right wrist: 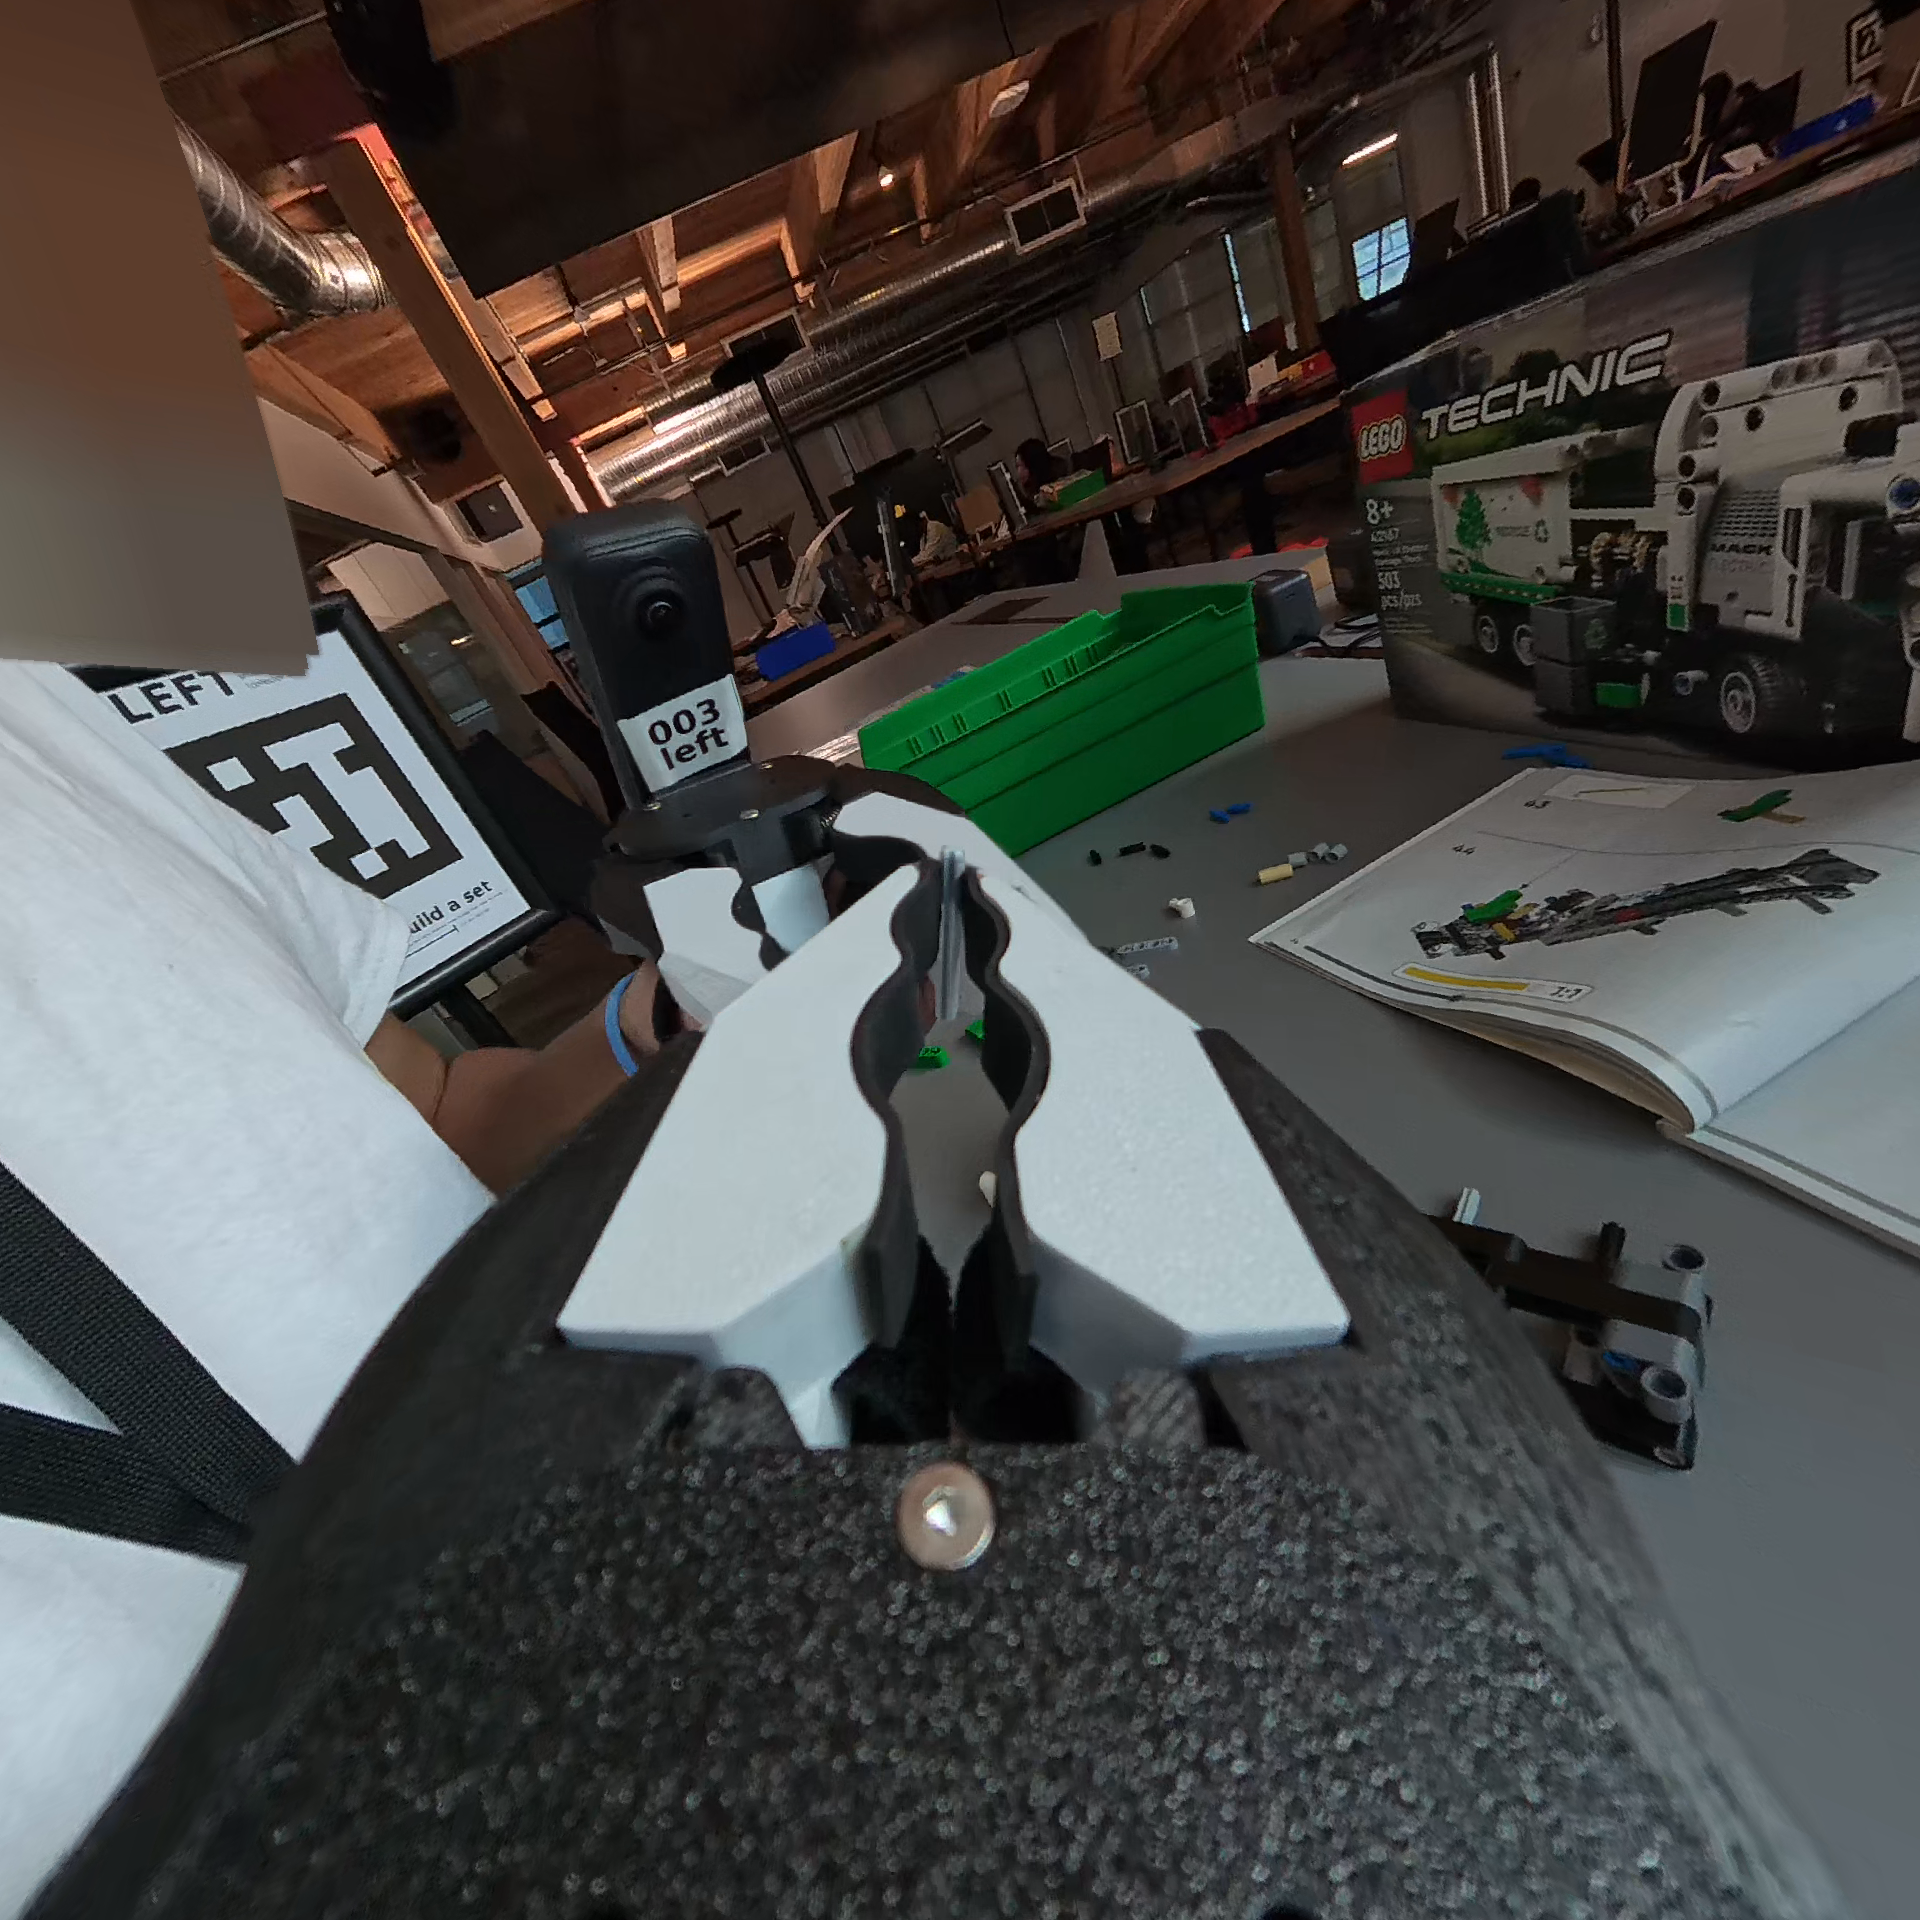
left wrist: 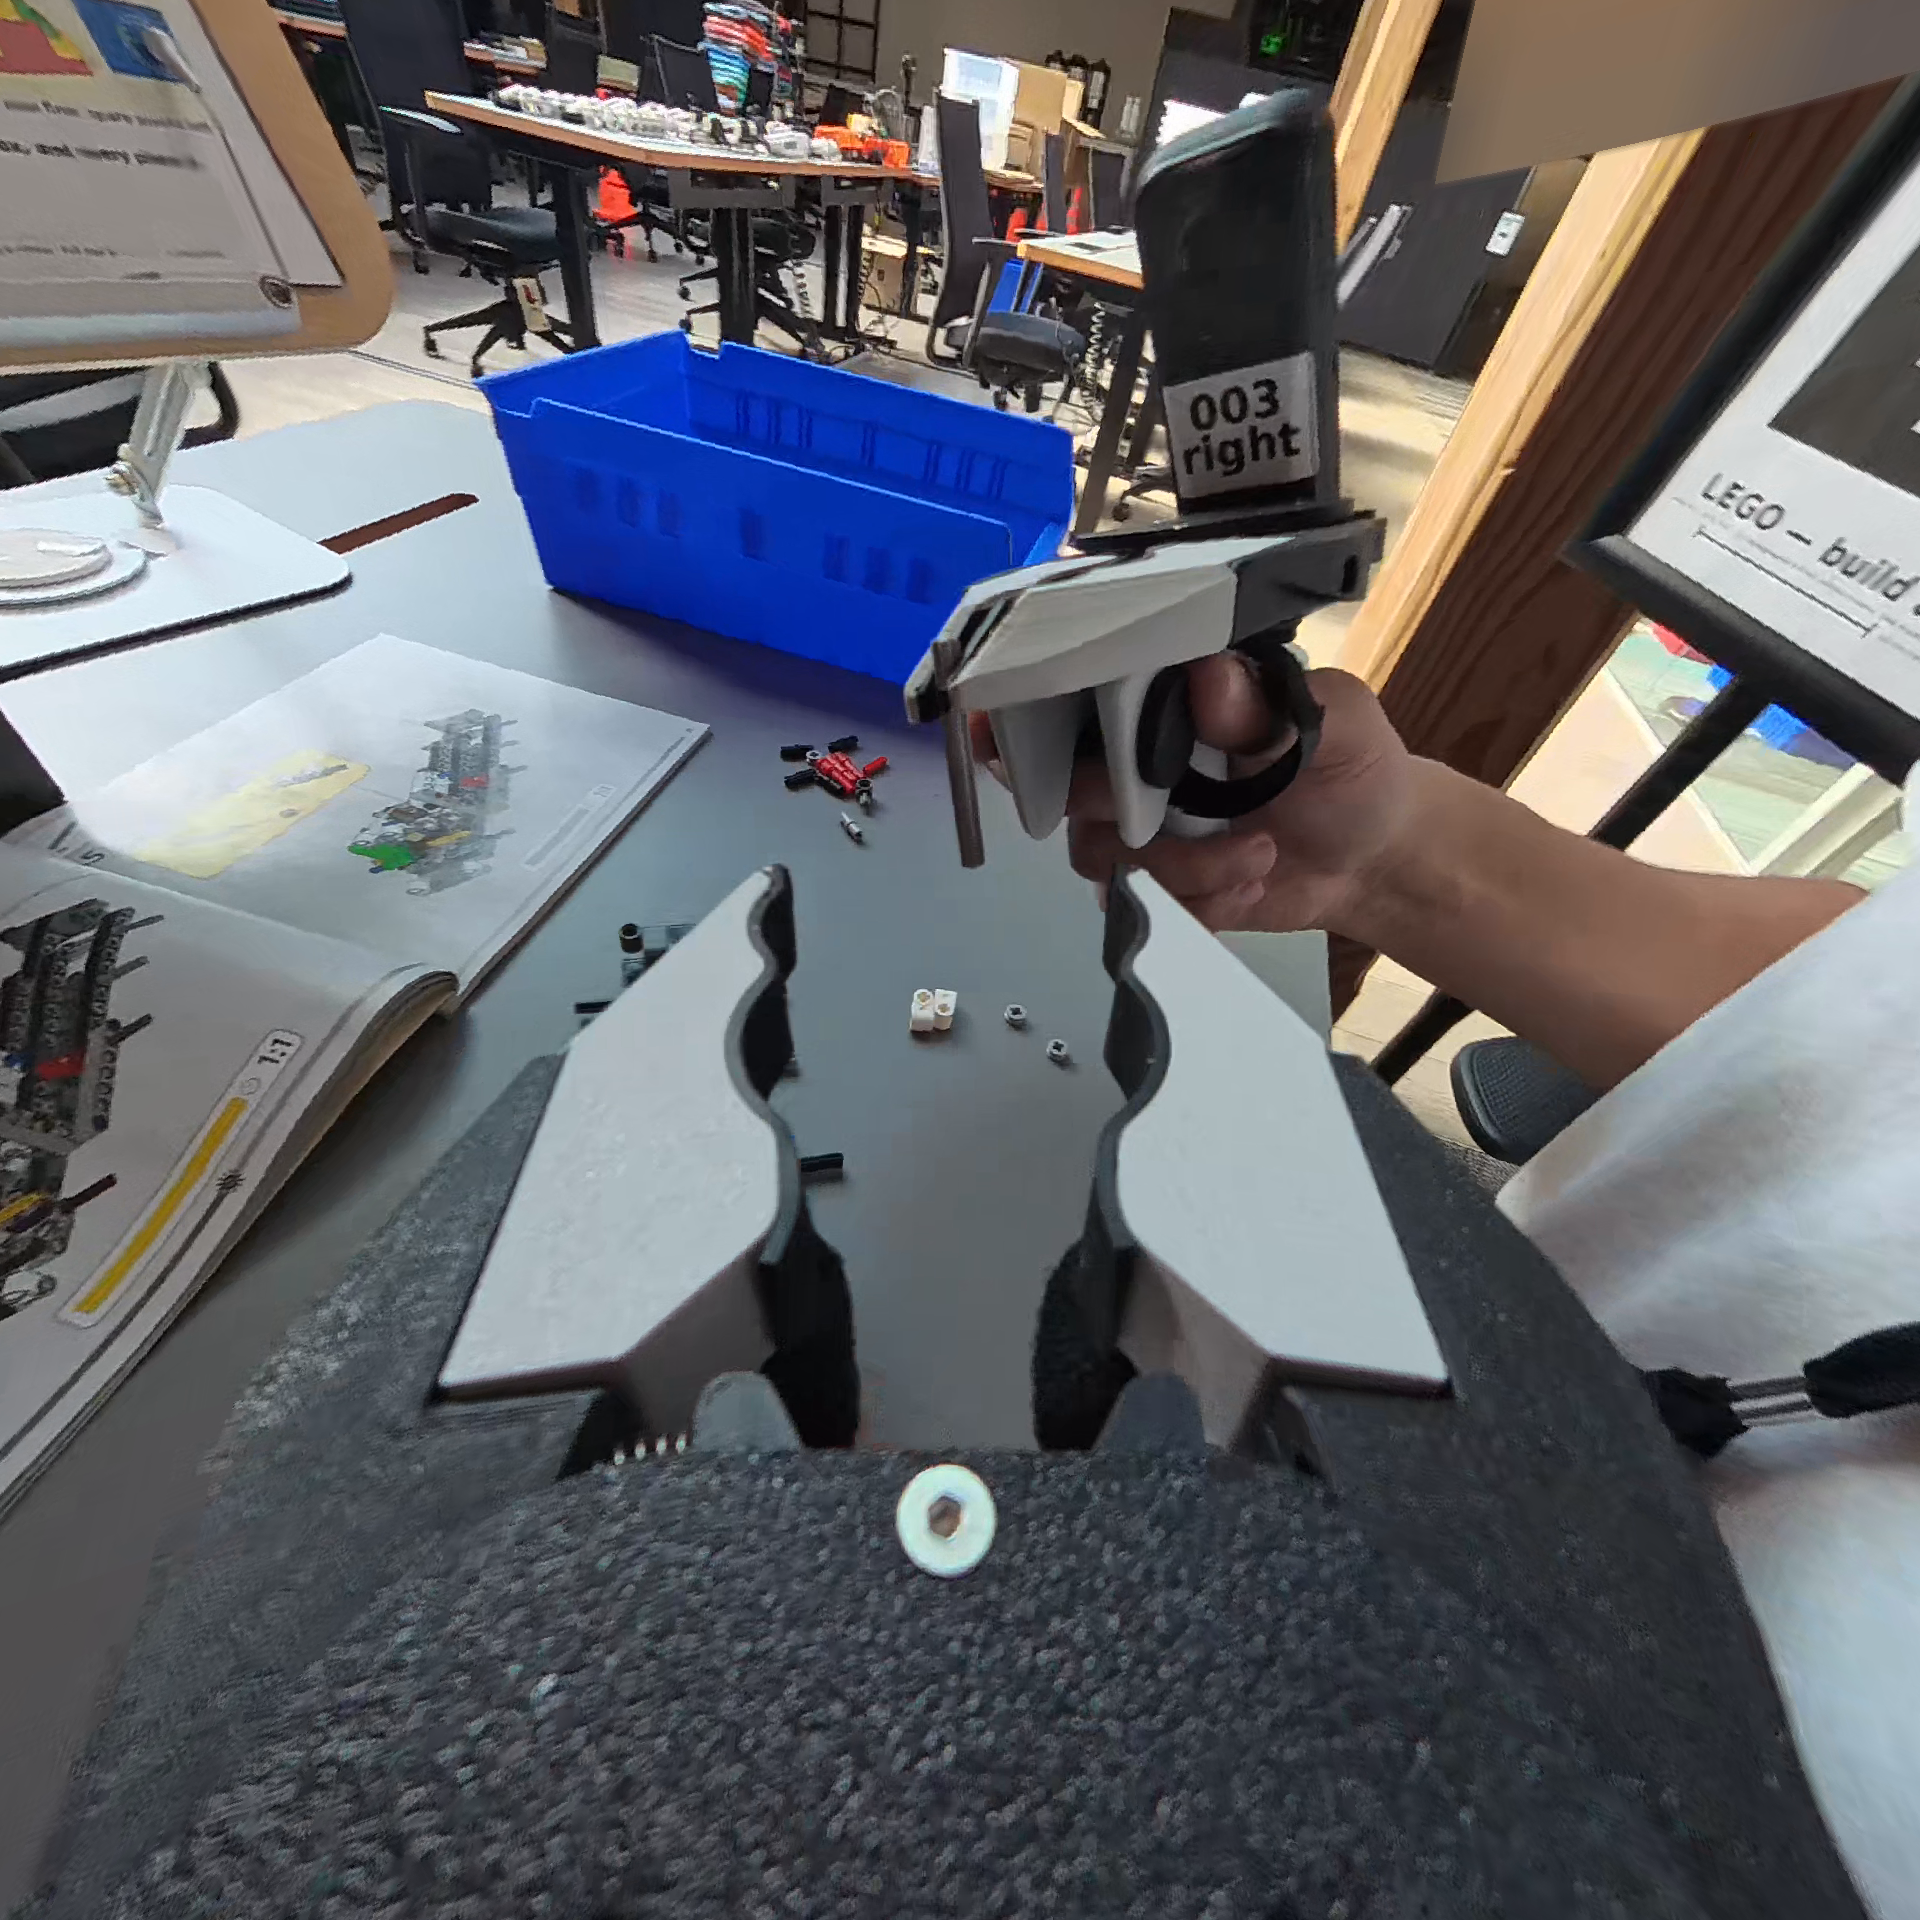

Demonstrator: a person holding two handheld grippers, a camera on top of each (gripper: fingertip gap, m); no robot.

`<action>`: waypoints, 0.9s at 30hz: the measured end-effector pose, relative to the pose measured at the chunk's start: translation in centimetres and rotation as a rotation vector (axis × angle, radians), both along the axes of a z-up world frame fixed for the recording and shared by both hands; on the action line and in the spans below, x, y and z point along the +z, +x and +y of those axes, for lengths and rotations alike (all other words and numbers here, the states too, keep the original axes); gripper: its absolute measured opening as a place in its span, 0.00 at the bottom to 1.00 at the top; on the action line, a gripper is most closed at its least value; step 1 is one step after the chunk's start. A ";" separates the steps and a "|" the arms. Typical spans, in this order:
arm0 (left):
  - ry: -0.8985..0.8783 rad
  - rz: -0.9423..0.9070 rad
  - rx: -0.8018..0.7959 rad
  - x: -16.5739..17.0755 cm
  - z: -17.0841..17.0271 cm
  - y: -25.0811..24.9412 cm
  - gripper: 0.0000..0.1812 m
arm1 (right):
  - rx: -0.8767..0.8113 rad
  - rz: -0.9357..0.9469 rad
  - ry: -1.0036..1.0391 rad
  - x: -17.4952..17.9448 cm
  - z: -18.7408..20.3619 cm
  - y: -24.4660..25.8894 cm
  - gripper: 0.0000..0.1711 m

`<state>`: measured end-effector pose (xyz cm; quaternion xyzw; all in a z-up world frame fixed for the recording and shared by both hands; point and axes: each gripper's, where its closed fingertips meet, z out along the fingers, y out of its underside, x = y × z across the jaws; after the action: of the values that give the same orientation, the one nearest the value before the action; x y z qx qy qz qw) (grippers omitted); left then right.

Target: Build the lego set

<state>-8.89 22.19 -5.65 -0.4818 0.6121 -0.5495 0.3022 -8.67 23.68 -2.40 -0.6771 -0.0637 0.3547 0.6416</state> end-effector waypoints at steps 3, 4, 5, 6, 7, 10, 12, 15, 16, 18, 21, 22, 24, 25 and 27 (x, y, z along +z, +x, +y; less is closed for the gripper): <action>0.035 0.041 -0.073 -0.5 -0.8 -0.2 0.43 | -0.077 -0.019 0.021 0.6 0.3 -0.1 0.02; 0.041 0.048 -0.077 -0.6 -0.7 -0.1 0.50 | -0.117 -0.023 0.028 0.8 0.4 0.0 0.02; 0.042 0.061 -0.080 -0.7 -0.6 0.1 0.54 | -0.149 -0.028 0.033 1.0 0.4 0.0 0.02; 0.041 0.067 -0.094 -0.8 -0.7 0.3 0.57 | -0.183 -0.042 0.033 1.0 0.5 0.1 0.02; 0.038 0.060 -0.113 -0.6 -1.0 0.4 0.59 | -0.221 -0.063 0.028 0.9 0.6 0.1 0.02; 0.052 0.062 -0.167 -0.9 -1.6 0.7 0.59 | -0.289 -0.104 0.013 0.4 0.6 0.3 0.02; 0.079 0.071 -0.201 -1.4 -1.7 0.8 0.53 | -0.298 -0.086 0.013 0.5 0.3 0.5 0.02; 0.111 0.058 -0.140 -1.5 0.0 1.4 0.16 | -0.341 -0.091 0.014 0.6 -0.1 1.2 0.02; 0.082 0.027 -0.150 -0.9 0.1 1.3 0.08 | -0.348 -0.093 0.013 0.6 -0.3 1.3 0.02; 0.045 -0.005 -0.120 -0.1 1.0 1.3 0.06 | -0.366 -0.094 0.015 0.8 -0.4 1.5 0.02; 0.135 -0.061 -0.090 0.3 1.7 0.9 0.05 | -0.369 -0.116 0.034 1.2 -0.4 1.1 0.02; 0.189 -0.064 -0.090 0.0 1.7 0.8 0.08 | -0.366 -0.121 0.047 1.5 -0.4 0.9 0.02; 0.273 -0.081 -0.070 -0.4 2.0 0.5 0.12 | -0.347 -0.127 0.063 2.1 -0.2 0.4 0.02; 0.292 -0.094 -0.065 -0.3 2.0 0.5 0.14 | -0.339 -0.133 0.069 2.3 -0.1 0.2 0.02; 0.290 -0.083 -0.079 -0.3 1.7 0.3 0.16 | -0.322 -0.150 0.081 2.6 0.1 -0.4 0.02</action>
<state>-8.64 23.88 -5.96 -0.3857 0.6904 -0.4863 0.3717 -9.06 23.82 0.21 -0.6766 -0.0165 0.1932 0.7104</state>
